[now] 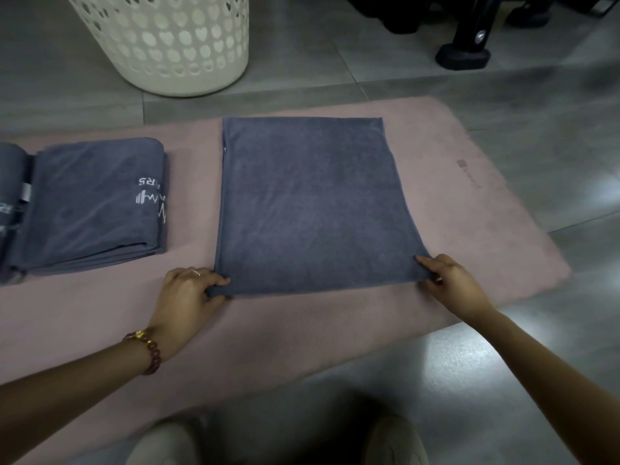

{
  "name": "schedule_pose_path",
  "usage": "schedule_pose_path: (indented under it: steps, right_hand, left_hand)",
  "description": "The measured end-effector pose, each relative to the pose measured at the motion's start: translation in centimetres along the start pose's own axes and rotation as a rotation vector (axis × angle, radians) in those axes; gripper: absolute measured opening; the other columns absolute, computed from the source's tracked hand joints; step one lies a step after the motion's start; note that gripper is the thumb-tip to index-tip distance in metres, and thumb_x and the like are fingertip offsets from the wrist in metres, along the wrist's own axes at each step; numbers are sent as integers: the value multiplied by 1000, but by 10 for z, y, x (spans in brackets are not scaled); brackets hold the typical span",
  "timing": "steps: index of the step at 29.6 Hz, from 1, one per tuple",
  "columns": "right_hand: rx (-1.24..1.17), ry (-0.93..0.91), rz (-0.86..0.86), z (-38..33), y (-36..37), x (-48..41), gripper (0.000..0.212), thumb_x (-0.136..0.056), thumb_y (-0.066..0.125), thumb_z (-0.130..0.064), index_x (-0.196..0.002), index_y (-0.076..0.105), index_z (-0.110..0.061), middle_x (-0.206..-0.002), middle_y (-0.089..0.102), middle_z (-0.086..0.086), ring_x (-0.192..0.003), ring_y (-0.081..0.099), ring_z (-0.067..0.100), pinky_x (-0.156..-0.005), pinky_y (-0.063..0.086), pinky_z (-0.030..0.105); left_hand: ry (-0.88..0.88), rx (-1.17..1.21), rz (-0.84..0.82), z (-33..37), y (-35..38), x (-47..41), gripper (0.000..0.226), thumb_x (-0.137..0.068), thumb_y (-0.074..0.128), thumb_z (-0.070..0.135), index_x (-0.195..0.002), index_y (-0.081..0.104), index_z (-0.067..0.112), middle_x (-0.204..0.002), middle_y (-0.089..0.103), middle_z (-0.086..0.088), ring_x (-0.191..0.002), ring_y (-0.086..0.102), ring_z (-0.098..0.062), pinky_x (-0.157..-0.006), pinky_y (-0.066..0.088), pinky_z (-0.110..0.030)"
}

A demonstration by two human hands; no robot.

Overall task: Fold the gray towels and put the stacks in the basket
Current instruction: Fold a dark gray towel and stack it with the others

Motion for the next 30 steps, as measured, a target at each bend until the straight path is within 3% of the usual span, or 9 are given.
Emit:
schedule_pose_path:
  steps: [6, 10, 12, 15, 17, 19, 21, 27, 30]
  right_hand:
    - [155, -195, 247, -9, -13, 2, 30, -71, 77, -3, -97, 75, -18, -91, 47, 0, -73, 55, 26, -55, 47, 32]
    - [389, -553, 294, -29, -24, -4, 7, -71, 61, -16, -71, 64, -9, -115, 61, 12, -112, 48, 29, -75, 52, 40]
    - [415, -647, 156, -32, -19, -7, 7, -66, 64, -12, -67, 57, -11, -117, 65, 13, -113, 55, 28, -88, 45, 34]
    - [367, -520, -62, -30, -16, -17, 36, -60, 77, 1, -94, 69, -8, -95, 70, 10, -85, 65, 28, -72, 46, 24]
    - [364, -403, -191, -30, -19, -21, 44, -71, 72, -2, -113, 66, -12, -82, 64, 2, -81, 64, 27, -68, 43, 26]
    - [334, -333, -336, -30, -22, -25, 21, -72, 67, -2, -90, 67, -14, -70, 56, -16, -83, 63, 9, -66, 41, 22]
    - [138, -210, -518, -35, -23, -25, 29, -69, 67, 5, -60, 48, -14, -56, 56, -24, -77, 57, -17, -58, 38, 12]
    - [-179, 54, -1229, -44, -14, 35, 32, -62, 70, -9, -60, 40, -17, -53, 41, -11, -54, 39, 1, -55, 33, 16]
    - [-490, 109, -1162, -38, -27, 37, 27, -68, 70, -4, -68, 44, -13, -63, 46, -5, -62, 45, 5, -60, 37, 17]
  left_hand:
    - [216, -151, -33, 10, -6, -7, 16, -58, 80, 16, -66, 66, 13, -95, 64, -11, -95, 56, -27, -79, 30, -31]
    - [417, -169, -302, 5, 8, -13, 35, -58, 86, 5, -89, 67, 7, -122, 63, -13, -113, 59, -28, -109, 22, -14]
    - [403, -163, -405, 3, 13, -12, 54, -64, 84, 8, -114, 64, 6, -124, 62, -10, -110, 62, -25, -108, 17, -8]
    - [248, -89, -504, 3, 5, -17, 48, -86, 65, 20, -132, 52, 15, -118, 64, -5, -103, 63, -23, -90, 41, -19]
    - [241, -174, -573, 6, -1, -27, 30, -86, 62, 26, -116, 58, 19, -88, 62, 4, -80, 60, -17, -71, 41, -24]
    - [254, -182, -627, 9, -6, -36, 12, -79, 67, 21, -79, 55, 21, -68, 53, 11, -67, 52, -12, -60, 35, -21]
    - [165, -73, -789, 7, -5, -38, 34, -70, 67, 8, -60, 39, 22, -70, 62, 5, -66, 57, -4, -53, 32, -13]
    - [-142, 470, -1514, 26, -14, 15, 28, -65, 68, 16, -61, 40, 20, -49, 43, 15, -50, 38, 1, -51, 30, -16]
    - [-280, 714, -1382, 21, -24, 15, 21, -66, 66, 13, -64, 47, 21, -53, 43, 13, -48, 40, 2, -47, 31, -12]
Point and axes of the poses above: each hand's wrist, its own x-axis away from the middle knuckle, its own y-axis out of the palm, z = x × y, the point moved 6 cm from there along -x, towards the middle knuckle
